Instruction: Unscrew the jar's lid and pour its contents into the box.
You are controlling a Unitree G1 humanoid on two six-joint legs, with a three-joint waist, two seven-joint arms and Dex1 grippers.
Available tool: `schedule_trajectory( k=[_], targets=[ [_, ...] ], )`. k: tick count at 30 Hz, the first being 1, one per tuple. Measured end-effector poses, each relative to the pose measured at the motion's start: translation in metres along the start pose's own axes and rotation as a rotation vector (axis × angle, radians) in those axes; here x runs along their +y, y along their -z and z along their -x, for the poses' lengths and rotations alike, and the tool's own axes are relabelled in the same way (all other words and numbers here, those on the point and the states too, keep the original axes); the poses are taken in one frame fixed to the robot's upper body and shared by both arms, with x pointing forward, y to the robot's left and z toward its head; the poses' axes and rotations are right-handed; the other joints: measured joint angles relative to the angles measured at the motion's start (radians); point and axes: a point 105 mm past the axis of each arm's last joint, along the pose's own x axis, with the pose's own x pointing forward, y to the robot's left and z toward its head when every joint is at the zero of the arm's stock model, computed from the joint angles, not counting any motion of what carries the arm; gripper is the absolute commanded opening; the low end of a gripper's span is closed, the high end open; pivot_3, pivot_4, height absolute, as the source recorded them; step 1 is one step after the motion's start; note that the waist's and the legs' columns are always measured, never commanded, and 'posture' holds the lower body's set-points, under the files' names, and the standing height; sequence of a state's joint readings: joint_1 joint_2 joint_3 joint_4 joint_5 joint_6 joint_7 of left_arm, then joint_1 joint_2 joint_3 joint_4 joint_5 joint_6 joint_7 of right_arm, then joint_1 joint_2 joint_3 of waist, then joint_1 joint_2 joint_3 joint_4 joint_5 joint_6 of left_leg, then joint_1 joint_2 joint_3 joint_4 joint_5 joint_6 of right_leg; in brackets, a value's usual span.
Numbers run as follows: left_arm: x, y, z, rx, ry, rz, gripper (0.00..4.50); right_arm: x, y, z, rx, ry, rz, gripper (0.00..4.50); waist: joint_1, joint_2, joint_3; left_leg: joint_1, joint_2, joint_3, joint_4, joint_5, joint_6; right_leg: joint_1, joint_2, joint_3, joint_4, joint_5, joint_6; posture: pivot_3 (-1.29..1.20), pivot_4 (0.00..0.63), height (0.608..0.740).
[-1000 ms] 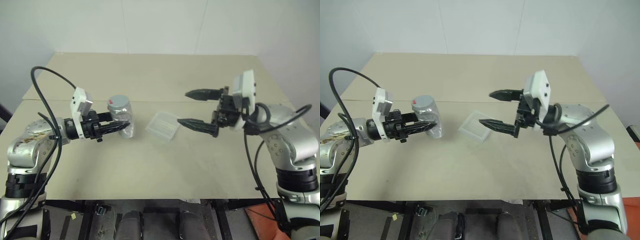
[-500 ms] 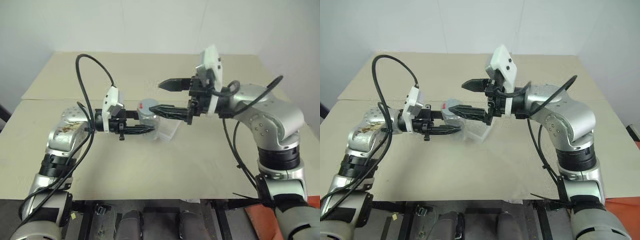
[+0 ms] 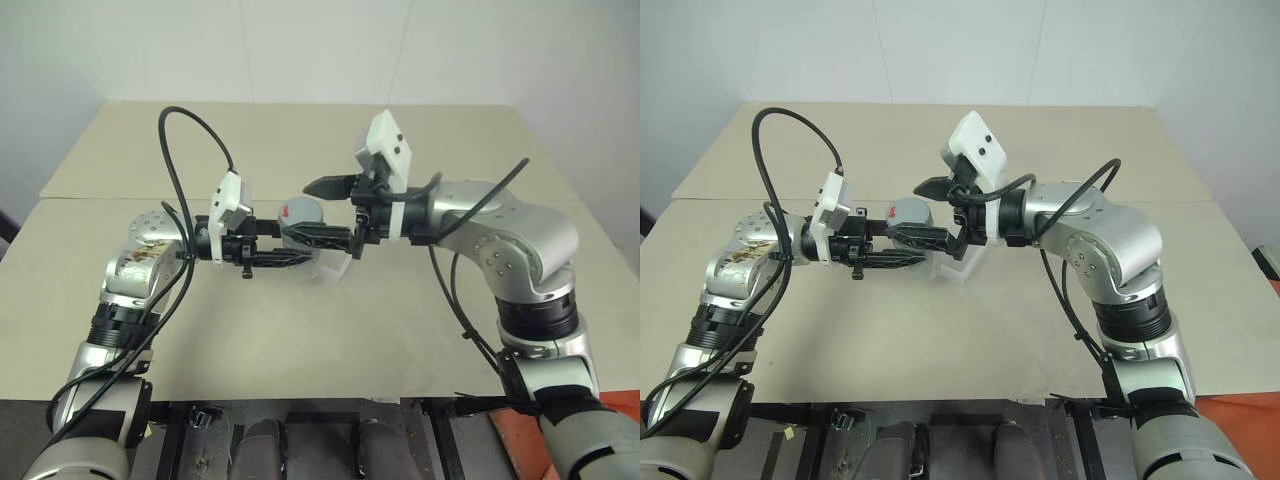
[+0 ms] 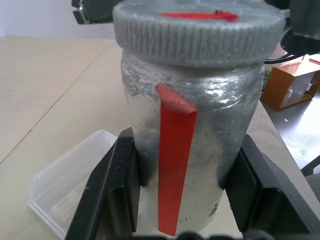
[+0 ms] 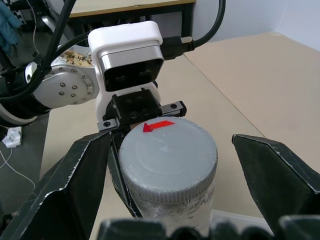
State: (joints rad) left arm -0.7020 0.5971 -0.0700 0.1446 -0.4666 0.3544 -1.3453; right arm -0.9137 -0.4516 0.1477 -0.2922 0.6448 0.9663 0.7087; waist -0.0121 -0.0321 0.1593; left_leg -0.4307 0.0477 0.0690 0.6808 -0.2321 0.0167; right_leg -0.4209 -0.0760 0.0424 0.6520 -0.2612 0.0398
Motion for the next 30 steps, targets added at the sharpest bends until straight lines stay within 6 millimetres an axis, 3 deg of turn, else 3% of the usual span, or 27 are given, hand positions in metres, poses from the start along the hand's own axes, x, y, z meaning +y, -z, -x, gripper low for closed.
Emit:
schedule_trajectory(
  k=[6,17,30],
  targets=[
    [0.0,0.0,0.0,0.0,-0.004,-0.003,1.96,0.001,0.0,-0.002,-0.003,-0.004,-0.002,2.77,0.0,0.0,0.0,-0.001,0.0,0.0,0.0,0.0,0.0,0.0,0.0,0.0,0.0,0.0,0.0,0.0,0.15,0.74],
    [-0.001,-0.001,0.001,-0.002,0.013,-0.003,1.96,0.004,0.0,-0.001,-0.012,-0.063,0.01,2.76,0.0,0.0,0.0,-0.001,0.0,0.0,0.0,0.0,0.0,0.0,0.0,0.0,0.004,0.0,0.0,0.0,0.15,0.74],
    [-0.038,-0.008,-0.002,0.004,0.329,-0.014,1.96,0.028,0.005,0.012,-0.069,-0.565,0.088,2.76,-0.003,0.0,0.0,0.0,0.0,0.0,0.001,0.0,0.0,0.0,0.001,0.0,0.004,0.0,0.0,0.0,0.15,0.74]
  ],
)
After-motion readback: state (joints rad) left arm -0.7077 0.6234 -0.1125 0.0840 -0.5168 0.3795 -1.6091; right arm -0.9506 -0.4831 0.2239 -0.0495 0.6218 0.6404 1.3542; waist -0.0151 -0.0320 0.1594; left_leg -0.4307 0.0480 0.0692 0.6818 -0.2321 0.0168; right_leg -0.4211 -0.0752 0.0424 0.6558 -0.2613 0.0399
